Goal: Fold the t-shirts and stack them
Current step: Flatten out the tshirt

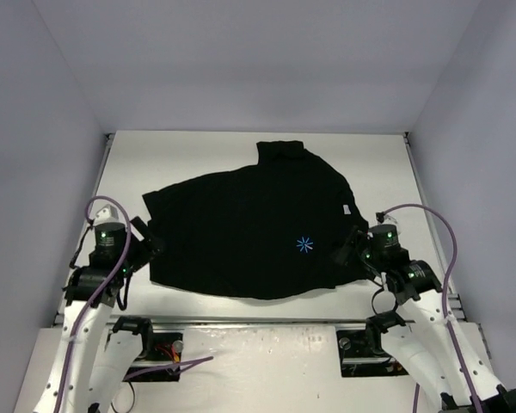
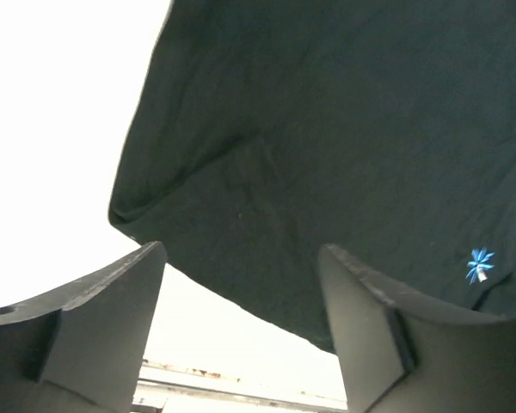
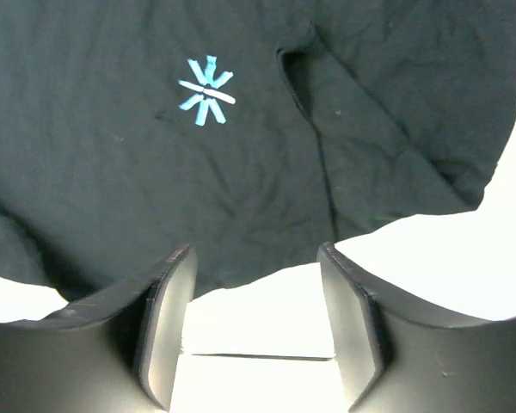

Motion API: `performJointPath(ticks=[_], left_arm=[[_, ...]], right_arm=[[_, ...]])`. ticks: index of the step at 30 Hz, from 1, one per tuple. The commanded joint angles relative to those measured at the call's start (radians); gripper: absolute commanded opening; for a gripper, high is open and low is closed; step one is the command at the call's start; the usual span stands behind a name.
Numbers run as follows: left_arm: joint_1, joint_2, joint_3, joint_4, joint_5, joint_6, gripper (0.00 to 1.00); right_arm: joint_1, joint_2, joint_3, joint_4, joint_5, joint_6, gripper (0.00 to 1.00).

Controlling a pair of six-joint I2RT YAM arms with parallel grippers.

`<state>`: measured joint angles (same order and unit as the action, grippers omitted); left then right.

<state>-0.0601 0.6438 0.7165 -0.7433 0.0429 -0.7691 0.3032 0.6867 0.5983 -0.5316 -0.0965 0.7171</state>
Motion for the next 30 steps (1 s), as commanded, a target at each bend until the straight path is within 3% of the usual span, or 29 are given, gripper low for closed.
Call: performJointPath(ticks=[1, 3, 8, 16, 21, 30], left_arm=[[-0.002, -0.046, 0.139, -0.046, -0.156, 0.031, 0.73], [-0.004, 0.003, 0.190, -0.009, -0.187, 0.086, 0.73], [-0.052, 0.329, 0.264, 0.124, -0.131, 0.141, 0.73], [-0.113, 0.883, 0.432, 0.288, -0.130, 0.183, 0.73], [-0.113, 1.161, 0.558, 0.292, -0.121, 0.205, 0.73], [-0.115, 1.498, 0.870, 0.197, -0.126, 0.248, 0.73]], right_arm=[[0.011, -0.005, 0.108, -0.017, 0.022, -0.023, 0.63], [0.011, 0.044, 0.169, -0.014, 0.082, -0.096, 0.66], [0.009, 0.387, 0.332, 0.071, 0.175, -0.260, 0.64], [-0.019, 0.813, 0.462, 0.281, 0.191, -0.330, 0.61], [-0.049, 0.994, 0.512, 0.352, 0.167, -0.345, 0.61], [-0.088, 1.275, 0.636, 0.392, 0.174, -0.368, 0.60]])
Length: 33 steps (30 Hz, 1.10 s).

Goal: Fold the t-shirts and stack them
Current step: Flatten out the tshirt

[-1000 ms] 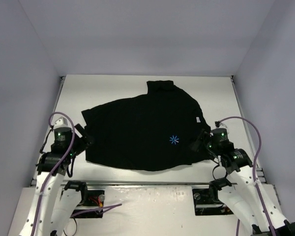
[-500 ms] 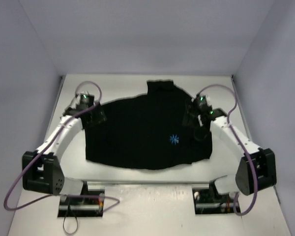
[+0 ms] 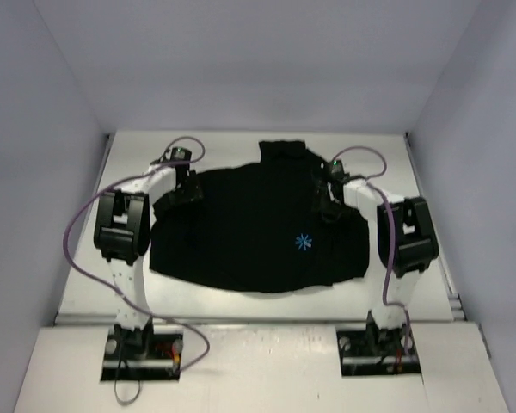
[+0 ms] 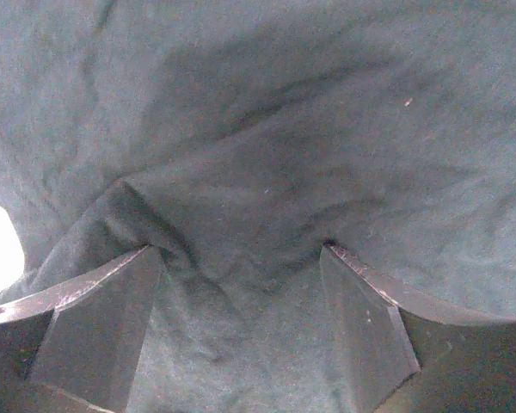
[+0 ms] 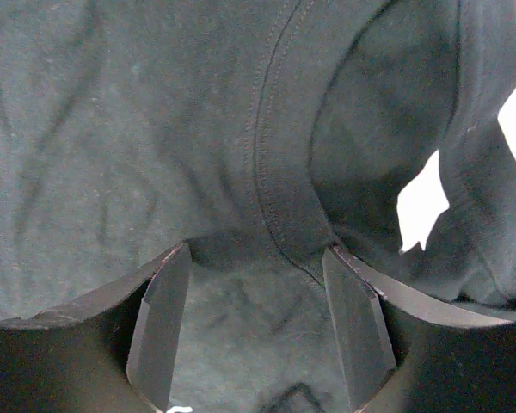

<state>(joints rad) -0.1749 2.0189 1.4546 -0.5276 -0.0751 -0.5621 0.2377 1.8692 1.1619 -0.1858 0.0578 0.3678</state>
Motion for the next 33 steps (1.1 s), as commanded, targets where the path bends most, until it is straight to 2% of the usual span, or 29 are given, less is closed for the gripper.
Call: performJointPath(ticks=[1, 5, 10, 13, 16, 21, 23, 26, 29, 33], left_arm=[[0.001, 0.155, 0.174, -0.035, -0.011, 0.049, 0.73], [0.003, 0.322, 0.396, -0.096, -0.009, 0.075, 0.73], [0.009, 0.429, 0.649, -0.115, 0.026, 0.102, 0.73], [0.016, 0.407, 0.725, -0.115, 0.050, 0.113, 0.73], [0.021, 0.316, 0.762, -0.113, 0.075, 0.126, 0.74], [0.003, 0.016, 0.621, -0.111, 0.064, 0.140, 0.75], [-0.002, -0.045, 0.550, -0.114, 0.060, 0.138, 0.75], [-0.011, -0.165, 0.326, -0.114, 0.030, 0.134, 0.73], [-0.014, -0.183, 0.226, -0.118, 0.037, 0.160, 0.69], [-0.031, -0.147, 0.189, -0.116, 0.069, 0.259, 0.66]], right_arm=[[-0.031, 0.116, 0.096, 0.048, 0.022, -0.018, 0.60], [-0.073, 0.203, 0.183, 0.048, 0.039, -0.010, 0.60], [-0.106, 0.278, 0.338, 0.045, 0.052, -0.038, 0.60], [-0.113, 0.270, 0.433, 0.043, 0.032, -0.065, 0.60], [-0.112, 0.179, 0.466, 0.043, 0.039, -0.081, 0.60], [-0.114, -0.022, 0.395, 0.043, 0.072, -0.073, 0.61], [-0.115, -0.111, 0.339, 0.043, 0.079, -0.046, 0.61], [-0.115, -0.232, 0.213, 0.042, 0.079, -0.012, 0.61], [-0.118, -0.317, 0.107, 0.040, 0.062, -0.003, 0.61], [-0.120, -0.404, -0.002, 0.039, 0.024, 0.004, 0.61]])
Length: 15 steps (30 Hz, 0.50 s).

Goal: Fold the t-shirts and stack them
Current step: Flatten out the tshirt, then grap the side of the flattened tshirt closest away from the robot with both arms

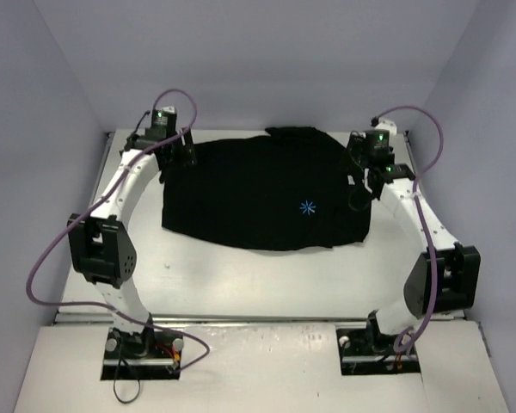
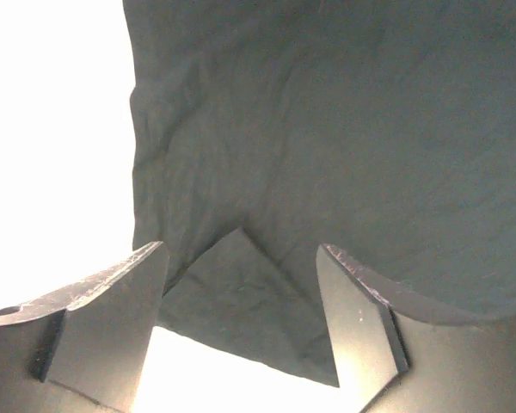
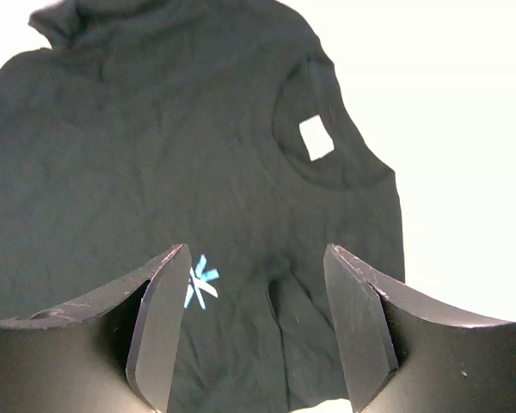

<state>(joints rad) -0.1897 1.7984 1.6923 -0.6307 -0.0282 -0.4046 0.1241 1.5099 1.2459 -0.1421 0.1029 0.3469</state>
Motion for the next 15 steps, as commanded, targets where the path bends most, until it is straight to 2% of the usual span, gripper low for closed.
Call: performJointPath(ticks=[1, 5, 10, 15], left_arm=[[-0.017, 0.085, -0.049, -0.013, 0.027, 0.121, 0.66], [-0.016, 0.129, -0.039, -0.014, 0.078, 0.189, 0.63], [-0.012, 0.181, -0.021, -0.017, 0.144, 0.345, 0.62], [0.017, 0.233, 0.018, -0.015, 0.227, 0.400, 0.62]], right_arm=[[-0.006, -0.063, -0.112, -0.005, -0.026, 0.026, 0.61], [-0.006, -0.106, -0.185, -0.005, -0.046, 0.024, 0.61], [-0.006, -0.148, -0.244, -0.004, -0.070, 0.018, 0.61], [-0.006, -0.164, -0.275, -0.005, -0.090, 0.007, 0.61]])
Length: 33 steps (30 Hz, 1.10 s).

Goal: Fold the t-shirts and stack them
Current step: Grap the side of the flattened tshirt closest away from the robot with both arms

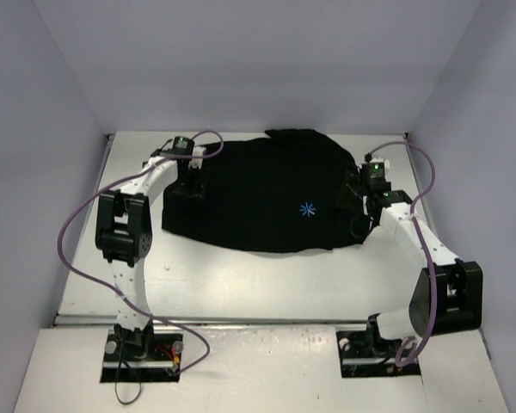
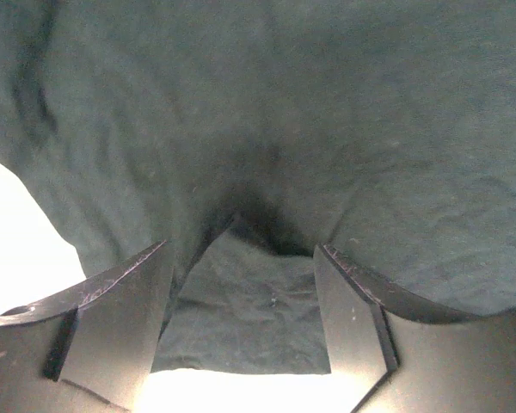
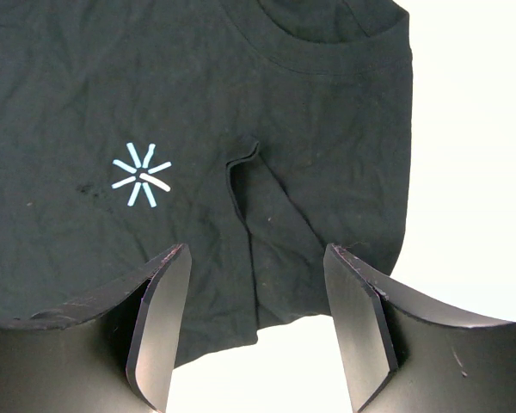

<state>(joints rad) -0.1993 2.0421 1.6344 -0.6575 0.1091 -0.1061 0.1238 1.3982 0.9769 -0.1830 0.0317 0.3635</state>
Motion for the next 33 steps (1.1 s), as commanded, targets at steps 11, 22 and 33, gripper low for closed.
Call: performJointPath(ticks=[11, 22, 33], left_arm=[[0.031, 0.030, 0.120, -0.034, 0.102, 0.017, 0.58], [0.011, -0.039, 0.067, -0.037, -0.165, -0.371, 0.56], [0.042, -0.022, 0.151, -0.039, 0.237, 0.302, 0.62]], right_arm=[[-0.006, -0.068, -0.038, 0.037, -0.014, -0.006, 0.61], [-0.006, -0.071, -0.047, 0.036, -0.011, -0.003, 0.61], [-0.006, -0.102, -0.070, 0.036, -0.052, -0.020, 0.61]])
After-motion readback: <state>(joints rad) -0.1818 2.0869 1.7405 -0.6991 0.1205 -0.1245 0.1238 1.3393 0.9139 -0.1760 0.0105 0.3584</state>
